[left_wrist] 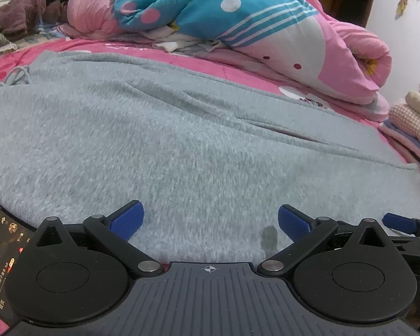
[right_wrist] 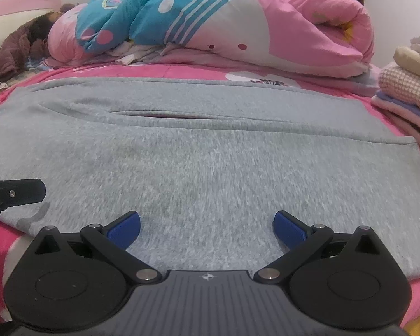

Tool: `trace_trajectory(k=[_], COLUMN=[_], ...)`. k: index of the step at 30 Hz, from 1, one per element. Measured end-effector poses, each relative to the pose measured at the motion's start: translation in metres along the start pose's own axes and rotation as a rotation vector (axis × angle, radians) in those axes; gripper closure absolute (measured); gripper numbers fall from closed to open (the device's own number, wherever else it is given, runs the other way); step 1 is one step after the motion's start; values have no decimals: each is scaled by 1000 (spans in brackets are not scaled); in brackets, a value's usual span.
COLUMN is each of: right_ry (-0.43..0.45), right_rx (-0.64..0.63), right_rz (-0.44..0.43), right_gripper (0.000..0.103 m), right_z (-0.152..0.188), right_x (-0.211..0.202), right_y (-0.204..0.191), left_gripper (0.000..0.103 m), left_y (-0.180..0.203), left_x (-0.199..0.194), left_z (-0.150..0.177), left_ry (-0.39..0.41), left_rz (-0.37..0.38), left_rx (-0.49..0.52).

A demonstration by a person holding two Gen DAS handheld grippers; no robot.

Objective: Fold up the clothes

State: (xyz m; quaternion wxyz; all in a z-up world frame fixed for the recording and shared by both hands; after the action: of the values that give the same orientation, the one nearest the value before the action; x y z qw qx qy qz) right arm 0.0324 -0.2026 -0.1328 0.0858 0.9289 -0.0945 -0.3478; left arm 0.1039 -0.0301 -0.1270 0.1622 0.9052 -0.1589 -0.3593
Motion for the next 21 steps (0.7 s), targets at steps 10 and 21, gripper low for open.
trace_trajectory(k=[10, 21], right_ry=[1, 1], right_rx=[-2, -5], right_rz=[6, 9], right_gripper=[0, 0], right_z=[0, 0], right_x=[-1, -1], right_y=[-1, -1], left_gripper=[0, 0], left_y=[2, 3], left_x=[1, 1], left_z=[1, 2], left_ry=[6, 7], left_rz=[-12, -16], left_rx=[15, 22])
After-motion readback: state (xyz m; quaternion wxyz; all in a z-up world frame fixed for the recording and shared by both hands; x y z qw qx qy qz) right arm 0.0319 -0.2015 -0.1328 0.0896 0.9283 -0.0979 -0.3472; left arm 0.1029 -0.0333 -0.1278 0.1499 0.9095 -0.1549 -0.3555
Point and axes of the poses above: each gripper's, at about its wrist camera, not at the fingertips, and x roughly the way its jaws point, y to its right, z to its underside, the point moved 5 cm from there along x, roughly the way its jaws point, and after that the axes turned 14 degrees about -x, right-handed, at the moved point
